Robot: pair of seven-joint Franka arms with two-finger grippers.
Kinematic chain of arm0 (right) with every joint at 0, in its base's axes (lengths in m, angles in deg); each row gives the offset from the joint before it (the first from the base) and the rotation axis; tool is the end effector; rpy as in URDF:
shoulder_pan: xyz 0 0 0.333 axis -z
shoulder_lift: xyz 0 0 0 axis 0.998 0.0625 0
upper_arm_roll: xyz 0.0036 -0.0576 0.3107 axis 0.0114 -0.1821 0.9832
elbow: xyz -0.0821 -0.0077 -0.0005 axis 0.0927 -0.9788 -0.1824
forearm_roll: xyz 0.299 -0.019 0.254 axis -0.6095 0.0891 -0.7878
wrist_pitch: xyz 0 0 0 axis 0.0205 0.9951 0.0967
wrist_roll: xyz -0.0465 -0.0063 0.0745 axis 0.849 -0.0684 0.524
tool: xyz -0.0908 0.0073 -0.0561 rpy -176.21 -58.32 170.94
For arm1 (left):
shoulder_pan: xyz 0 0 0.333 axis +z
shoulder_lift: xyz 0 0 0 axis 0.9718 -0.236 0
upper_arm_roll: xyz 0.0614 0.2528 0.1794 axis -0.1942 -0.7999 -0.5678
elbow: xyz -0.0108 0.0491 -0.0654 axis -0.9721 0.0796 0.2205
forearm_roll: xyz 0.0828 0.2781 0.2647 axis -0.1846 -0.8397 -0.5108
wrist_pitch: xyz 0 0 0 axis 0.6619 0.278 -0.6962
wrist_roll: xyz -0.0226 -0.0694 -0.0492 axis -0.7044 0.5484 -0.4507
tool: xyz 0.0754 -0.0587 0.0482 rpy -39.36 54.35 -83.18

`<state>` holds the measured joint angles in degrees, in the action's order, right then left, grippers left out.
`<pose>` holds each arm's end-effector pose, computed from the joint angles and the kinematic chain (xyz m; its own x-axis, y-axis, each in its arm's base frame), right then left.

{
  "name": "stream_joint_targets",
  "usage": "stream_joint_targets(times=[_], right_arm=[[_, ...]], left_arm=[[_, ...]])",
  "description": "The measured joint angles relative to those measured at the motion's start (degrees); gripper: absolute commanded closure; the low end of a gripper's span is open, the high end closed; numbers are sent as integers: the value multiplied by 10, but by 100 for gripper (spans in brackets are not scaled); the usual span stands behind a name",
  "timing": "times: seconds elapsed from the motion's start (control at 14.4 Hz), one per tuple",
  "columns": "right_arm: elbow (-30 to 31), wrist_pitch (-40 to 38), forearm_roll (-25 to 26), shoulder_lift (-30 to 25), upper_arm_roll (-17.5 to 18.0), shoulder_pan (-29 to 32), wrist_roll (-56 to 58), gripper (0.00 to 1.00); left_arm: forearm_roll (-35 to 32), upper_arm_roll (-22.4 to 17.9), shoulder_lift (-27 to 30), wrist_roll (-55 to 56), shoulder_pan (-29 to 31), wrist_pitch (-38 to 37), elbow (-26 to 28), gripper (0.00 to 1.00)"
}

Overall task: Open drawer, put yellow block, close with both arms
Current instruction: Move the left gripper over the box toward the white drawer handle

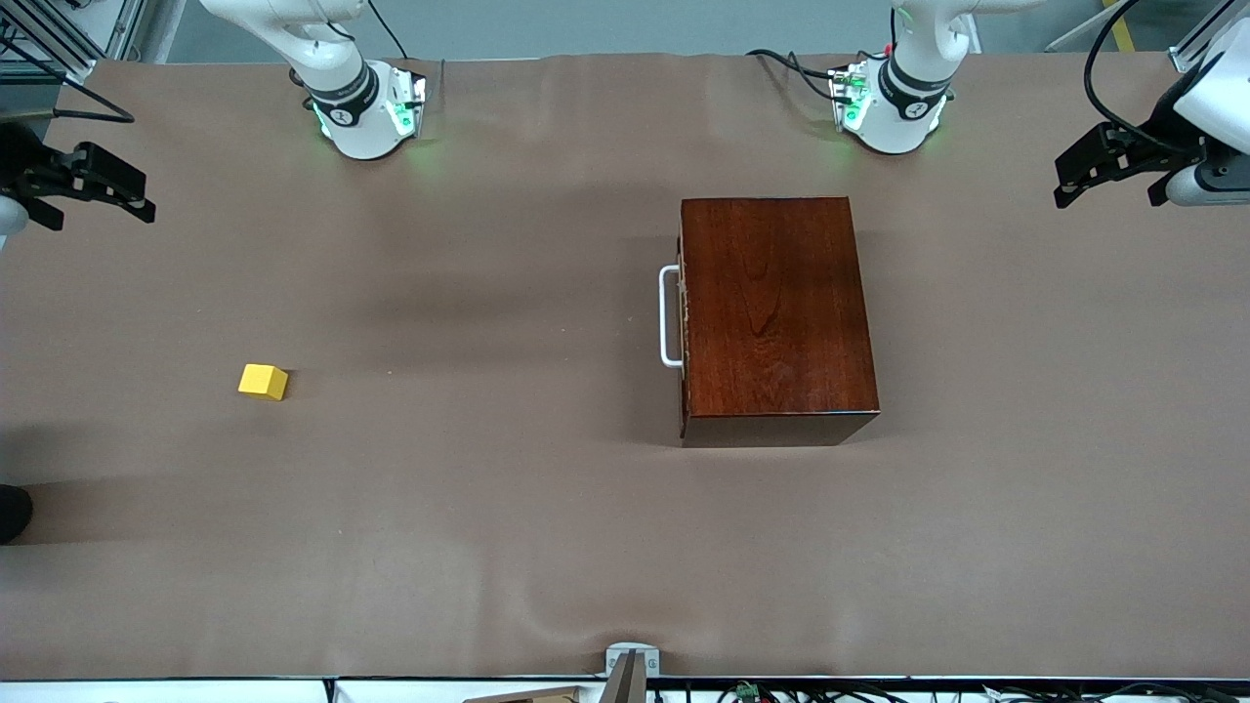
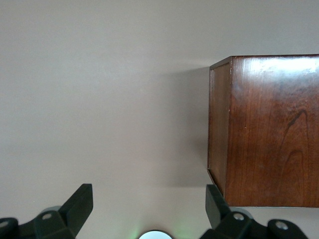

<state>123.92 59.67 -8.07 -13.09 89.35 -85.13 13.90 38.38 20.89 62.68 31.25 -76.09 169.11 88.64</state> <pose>0.5223 -0.0012 0.6600 0.9939 0.0851 -0.0703 0.0851 -0.9964 -0.0030 0.5030 -0.0467 0.6621 0.9999 -0.0088 -0.0074 -0.0090 -0.9996 -0.0271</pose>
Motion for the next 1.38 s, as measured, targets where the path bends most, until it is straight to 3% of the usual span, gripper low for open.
stream_joint_targets(times=[0.9, 1.18, 1.38], right_arm=[[0, -2, 0, 1, 0, 0, 0, 0], [0, -2, 0, 1, 0, 0, 0, 0], [0, -5, 0, 1, 0, 0, 0, 0]], left_arm=[[0, 7, -5, 0, -2, -1, -3, 0], [0, 44, -30, 0, -4, -2, -4, 0], [0, 79, -77, 5, -6, 0, -41, 0]])
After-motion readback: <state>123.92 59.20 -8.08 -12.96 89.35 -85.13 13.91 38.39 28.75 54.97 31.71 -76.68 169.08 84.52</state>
